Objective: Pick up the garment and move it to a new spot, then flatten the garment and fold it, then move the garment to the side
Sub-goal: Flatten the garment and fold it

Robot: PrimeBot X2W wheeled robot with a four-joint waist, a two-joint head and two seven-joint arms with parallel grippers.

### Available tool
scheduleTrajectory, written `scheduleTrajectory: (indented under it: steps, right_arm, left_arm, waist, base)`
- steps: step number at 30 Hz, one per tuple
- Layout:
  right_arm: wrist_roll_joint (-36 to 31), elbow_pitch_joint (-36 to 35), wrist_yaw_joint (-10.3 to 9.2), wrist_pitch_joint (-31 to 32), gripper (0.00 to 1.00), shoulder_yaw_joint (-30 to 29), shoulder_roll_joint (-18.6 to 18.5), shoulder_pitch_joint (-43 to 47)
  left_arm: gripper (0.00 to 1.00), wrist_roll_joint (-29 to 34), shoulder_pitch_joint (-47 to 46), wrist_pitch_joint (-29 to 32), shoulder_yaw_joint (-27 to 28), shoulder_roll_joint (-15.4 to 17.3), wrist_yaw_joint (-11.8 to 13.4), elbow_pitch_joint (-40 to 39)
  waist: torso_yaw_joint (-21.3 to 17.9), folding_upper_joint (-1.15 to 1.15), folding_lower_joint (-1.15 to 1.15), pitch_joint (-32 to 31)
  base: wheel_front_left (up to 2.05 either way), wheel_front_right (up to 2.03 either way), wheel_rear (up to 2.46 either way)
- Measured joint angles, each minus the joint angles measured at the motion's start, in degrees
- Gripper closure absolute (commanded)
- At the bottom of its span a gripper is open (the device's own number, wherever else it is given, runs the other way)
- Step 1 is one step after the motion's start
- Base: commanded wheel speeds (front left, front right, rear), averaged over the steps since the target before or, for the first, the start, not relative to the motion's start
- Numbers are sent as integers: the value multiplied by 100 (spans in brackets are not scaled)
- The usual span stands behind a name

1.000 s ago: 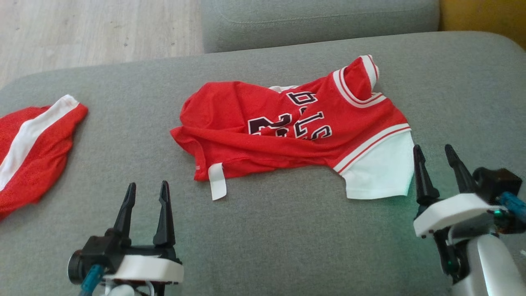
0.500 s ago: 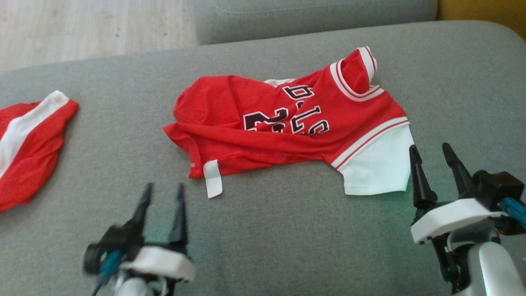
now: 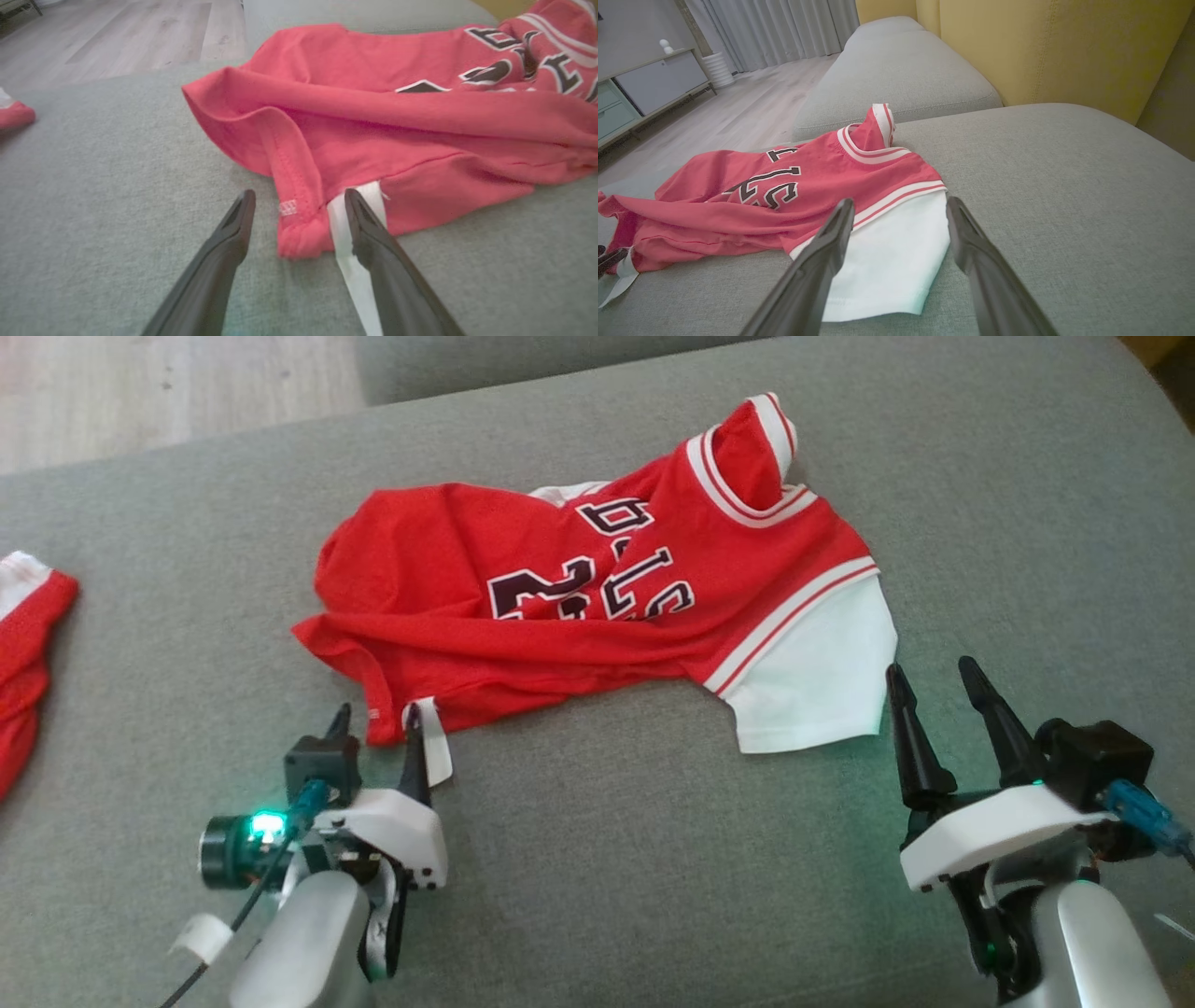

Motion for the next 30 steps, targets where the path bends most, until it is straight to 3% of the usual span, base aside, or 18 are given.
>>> scheduleTrajectory:
  steps: [5, 7, 8, 9, 17, 23, 30]
  right_arm:
    - [49, 31, 0, -45, 0, 2, 0, -18]
    - [49, 46, 0, -46, 0, 2, 0, -21]
    - [49, 46, 0, -47, 0, 2, 0, -24]
    - [49, 46, 0, -47, 0, 2, 0, -27]
    - [153, 48, 0, -33, 0, 7, 0, -101]
    - [237, 43, 0, 559, 0, -435, 3, 70]
    - [274, 528, 0, 750, 0, -794, 11, 84]
  left_arm:
    - [0, -120, -14, -163, 151, -16, 53, 144]
    - [45, -134, -37, -236, 163, -21, 35, 187]
    - [84, -188, -51, -293, 174, -29, -19, 200]
    - [100, -229, -74, -323, 171, -32, -73, 225]
    - [100, -847, -191, -870, 543, -203, -423, 330]
    - [100, -1115, 272, -1134, 704, -212, -854, -121]
    - [100, -1105, 602, -1187, 731, -200, -910, -367]
  waist:
    - [-64, 0, 0, 58]
    - [-61, 0, 0, 61]
    - [-57, 0, 0, 65]
    - [-52, 0, 0, 67]
    - [20, 0, -1, 55]
    - [94, 0, -1, 100]
    - [126, 0, -1, 213]
  base:
    - [0, 0, 0]
    - [0, 0, 0]
    - [0, 0, 0]
    - [0, 0, 0]
    - [0, 0, 0]
    - [0, 0, 0]
    - [0, 0, 0]
